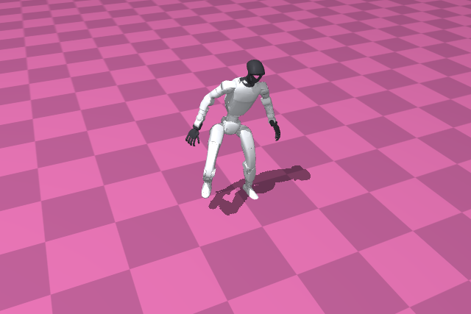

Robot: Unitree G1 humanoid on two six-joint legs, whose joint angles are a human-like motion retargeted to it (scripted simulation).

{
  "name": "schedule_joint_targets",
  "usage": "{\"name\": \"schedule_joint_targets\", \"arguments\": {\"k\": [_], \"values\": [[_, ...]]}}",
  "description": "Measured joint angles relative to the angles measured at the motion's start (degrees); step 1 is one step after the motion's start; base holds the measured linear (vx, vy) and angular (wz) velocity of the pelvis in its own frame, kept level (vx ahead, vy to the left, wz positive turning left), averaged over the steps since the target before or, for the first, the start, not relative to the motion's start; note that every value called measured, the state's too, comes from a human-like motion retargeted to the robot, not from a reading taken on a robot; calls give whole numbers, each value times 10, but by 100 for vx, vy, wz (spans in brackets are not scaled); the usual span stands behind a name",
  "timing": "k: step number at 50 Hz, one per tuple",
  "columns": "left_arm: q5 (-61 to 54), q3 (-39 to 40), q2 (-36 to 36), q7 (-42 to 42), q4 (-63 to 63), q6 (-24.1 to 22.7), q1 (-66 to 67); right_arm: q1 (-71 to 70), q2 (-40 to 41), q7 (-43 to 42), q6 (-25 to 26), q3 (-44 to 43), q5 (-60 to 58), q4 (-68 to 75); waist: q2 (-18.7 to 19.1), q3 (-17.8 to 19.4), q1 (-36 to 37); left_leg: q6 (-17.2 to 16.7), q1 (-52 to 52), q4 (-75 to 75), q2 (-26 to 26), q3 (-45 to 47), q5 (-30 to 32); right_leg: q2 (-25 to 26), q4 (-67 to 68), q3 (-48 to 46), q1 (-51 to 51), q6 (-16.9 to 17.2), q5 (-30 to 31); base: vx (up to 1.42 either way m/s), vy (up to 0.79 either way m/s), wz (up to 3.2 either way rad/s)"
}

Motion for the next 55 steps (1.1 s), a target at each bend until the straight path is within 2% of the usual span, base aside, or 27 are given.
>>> {"name": "schedule_joint_targets", "arguments": {"k": [3,5,6,9,12,15,18,20,21,22,25,28,30,31,32,35,38,40,44,47,50,52,55], "values": [[-13,19,19,28,-28,5,-10,6,11,-22,5,-2,-23,10,29,-11,2,-14,1,-47,51,-15,32,7,67,38,-48,-29,-46,0,-25,8],[-24,32,24,42,-43,1,-3,16,18,-30,4,-12,-37,14,43,-16,-10,-32,-3,-48,73,-27,36,-19,93,54,-49,-36,-73,5,-25,18],[-33,34,26,42,-47,4,-5,12,18,-31,8,-11,-29,16,46,-18,-9,-34,7,-72,84,-24,49,-23,86,61,-48,-51,-79,3,-27,-2],[-50,35,29,37,-53,6,-4,4,18,-27,14,-8,-10,22,54,-25,-14,-41,31,-113,109,-18,71,-22,30,88,-22,-67,-55,5,-30,-6],[-62,23,32,21,-56,9,-12,-10,14,-18,22,1,19,26,54,-31,-10,-44,73,-179,127,0,103,0,-101,111,37,-73,-10,5,-35,-7],[-70,9,28,17,-63,-4,-9,1,14,-15,22,-9,23,27,35,-30,-20,-55,77,-152,111,-17,83,-23,-275,114,150,-45,21,14,-38,63],[-83,4,17,29,-73,-23,0,18,12,-14,21,-21,22,27,2,-40,-19,-67,37,-58,79,-47,36,-24,-487,149,260,18,102,13,-48,52],[-117,-4,10,41,-72,-20,-16,-5,1,-10,37,-10,45,35,-25,-37,-9,-55,60,-93,54,-39,57,-14,-668,197,338,40,174,3,-62,-7],[-125,0,3,46,-71,-22,-12,-8,-4,-9,38,-9,45,37,-37,-42,-3,-53,60,-81,47,-33,53,-18,-709,205,356,45,176,5,-67,-42],[-131,5,-3,50,-69,-23,-7,-13,-9,-10,39,-8,45,38,-47,-47,5,-51,60,-72,43,-25,51,-23,-739,201,370,46,166,8,-69,-75],[-119,22,-20,58,-52,-19,14,-34,-27,-24,33,-7,42,34,-51,-69,33,-54,67,-65,67,11,71,-37,-754,107,382,28,54,8,-73,-105],[-11,29,-51,61,-12,-11,33,-56,-47,-41,16,-10,34,20,-37,-78,44,-88,74,-74,99,37,165,-22,-726,100,367,44,2,6,-73,-72],[71,18,-76,61,12,-1,35,-68,-66,-46,9,-19,27,6,-63,-74,36,-93,51,-55,40,51,247,-72,-692,126,339,69,0,-2,-52,15],[102,11,-83,60,19,5,33,-73,-75,-44,8,-21,29,-3,-74,-70,32,-93,25,-20,15,52,256,-90,-692,129,337,73,1,-5,-50,39],[128,3,-89,59,24,10,33,-77,-83,-42,8,-22,33,-11,-83,-66,31,-93,-3,27,-3,53,252,-102,-696,129,338,71,1,-5,-59,28],[153,-11,-95,60,16,19,42,-79,-102,-29,10,-16,58,-32,-83,-55,46,-90,-106,258,8,74,142,-83,-721,117,360,35,-2,-1,-62,-5],[134,-3,-95,54,-8,15,52,-81,-125,-14,18,-16,75,-41,-78,-49,71,-53,-198,500,43,151,64,-77,-758,111,369,44,20,-1,-40,-18],[115,6,-89,45,-25,10,63,-90,-137,-1,22,-13,82,-43,-76,-53,90,-46,-254,630,50,171,30,-66,-784,115,363,52,36,0,-34,-34],[95,14,-69,20,-29,-7,83,-116,-144,15,23,4,81,-41,-90,-60,91,-68,-349,783,-35,154,-7,-62,-798,112,351,51,39,1,-30,6],[84,18,-58,-11,-16,-18,87,-134,-137,28,22,17,84,-41,-101,-66,83,-77,-390,820,-107,144,-18,-55,-800,103,347,52,36,2,-26,22],[78,30,-54,-34,-6,-22,90,-140,-122,41,21,29,85,-43,-107,-71,91,-91,-395,790,-173,133,-28,-35,-799,104,343,58,32,6,-22,-19],[84,39,-52,-42,-4,-22,96,-136,-109,49,20,39,81,-45,-108,-76,101,-91,-372,732,-194,126,-26,-12,-800,107,345,62,29,10,-21,-49],[114,47,-45,-51,-13,-26,115,-121,-86,57,15,54,67,-51,-105,-84,116,-72,-301,602,-183,120,-23,34,-807,107,358,62,26,13,-22,-55]]}}
